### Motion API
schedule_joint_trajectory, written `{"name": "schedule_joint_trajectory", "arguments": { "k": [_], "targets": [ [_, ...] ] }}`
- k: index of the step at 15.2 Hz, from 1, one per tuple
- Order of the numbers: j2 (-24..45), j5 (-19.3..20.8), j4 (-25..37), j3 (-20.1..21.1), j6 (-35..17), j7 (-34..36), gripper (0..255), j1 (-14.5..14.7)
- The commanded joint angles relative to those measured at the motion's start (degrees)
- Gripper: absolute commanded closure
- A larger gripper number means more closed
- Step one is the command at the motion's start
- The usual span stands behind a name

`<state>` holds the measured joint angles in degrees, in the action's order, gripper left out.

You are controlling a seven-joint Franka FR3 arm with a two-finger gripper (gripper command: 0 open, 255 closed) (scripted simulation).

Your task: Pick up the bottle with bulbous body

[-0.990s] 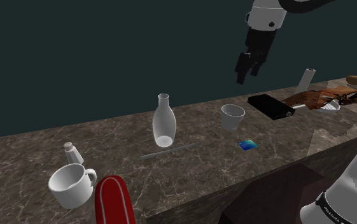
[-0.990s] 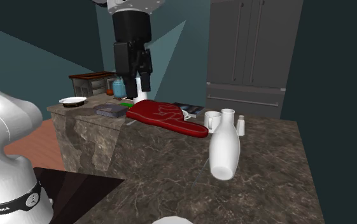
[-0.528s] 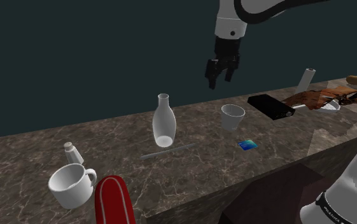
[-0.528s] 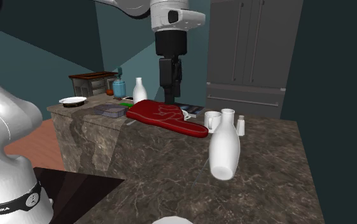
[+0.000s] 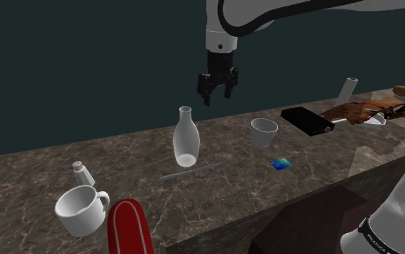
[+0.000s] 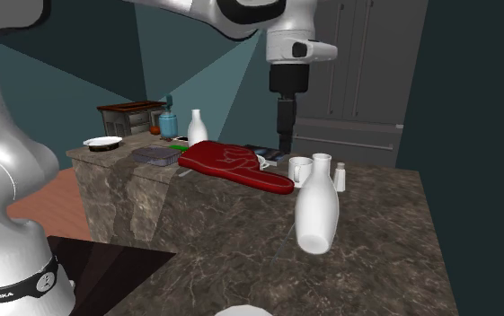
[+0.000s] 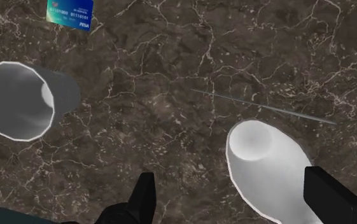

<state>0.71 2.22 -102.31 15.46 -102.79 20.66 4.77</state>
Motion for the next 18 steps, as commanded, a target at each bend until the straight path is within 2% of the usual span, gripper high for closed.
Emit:
{"name": "schedule_joint_trajectory", "arguments": {
  "k": [1, 8, 16, 18],
  "targets": [
    [5.13, 0.87, 5.02, 0.71, 0.56, 2.19, 0, 0.78],
    [23.63, 4.2, 26.61, 1.57, 5.56, 8.24, 0, 5.27],
    [23.87, 4.3, 21.08, 1.39, -0.17, 8.43, 0, 4.98],
    [23.87, 4.3, 21.07, 1.39, -0.18, 8.43, 0, 4.98]
  ]
}}
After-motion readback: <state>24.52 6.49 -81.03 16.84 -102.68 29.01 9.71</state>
